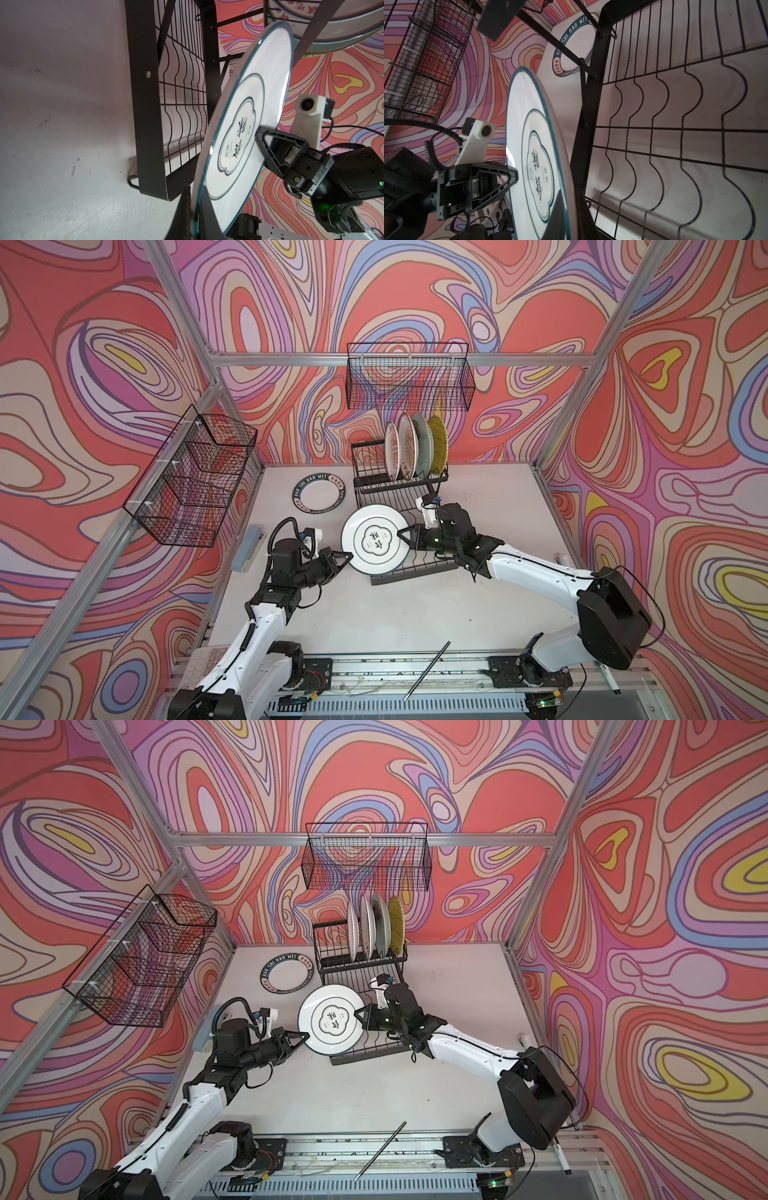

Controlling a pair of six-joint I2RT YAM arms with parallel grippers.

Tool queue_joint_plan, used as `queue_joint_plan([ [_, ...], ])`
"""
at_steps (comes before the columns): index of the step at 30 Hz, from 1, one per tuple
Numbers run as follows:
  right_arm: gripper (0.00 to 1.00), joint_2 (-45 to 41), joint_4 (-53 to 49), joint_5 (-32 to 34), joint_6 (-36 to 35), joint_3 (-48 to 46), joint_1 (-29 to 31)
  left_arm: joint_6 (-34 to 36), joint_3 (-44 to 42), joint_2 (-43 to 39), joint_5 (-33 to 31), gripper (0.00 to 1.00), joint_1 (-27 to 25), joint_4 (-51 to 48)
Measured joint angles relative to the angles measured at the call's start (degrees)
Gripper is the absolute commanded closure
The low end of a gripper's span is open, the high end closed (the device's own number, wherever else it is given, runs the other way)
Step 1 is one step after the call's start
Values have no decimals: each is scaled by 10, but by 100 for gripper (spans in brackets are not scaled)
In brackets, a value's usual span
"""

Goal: Load the plates into the dish rack
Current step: 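Grasp the plate's edge with the right gripper beside the left gripper, then carry the plate with the right gripper toward the rack while the left gripper releases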

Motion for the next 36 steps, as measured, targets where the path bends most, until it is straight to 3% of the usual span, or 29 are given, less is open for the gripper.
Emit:
queue_joint_plan([
  [5, 100, -1, 5, -2, -5, 0, 2, 7, 4, 0, -7, 73, -4, -15],
  [11, 100, -7, -14, 9, -22, 0, 8, 17, 9, 0, -6, 57, -12, -28],
  [26, 100, -119, -125, 98, -112, 24, 9, 32, 31, -12, -39, 52, -12, -67],
  [36, 100, -148, -160, 141, -169, 123, 9, 33, 39, -21, -50, 53, -19, -90],
])
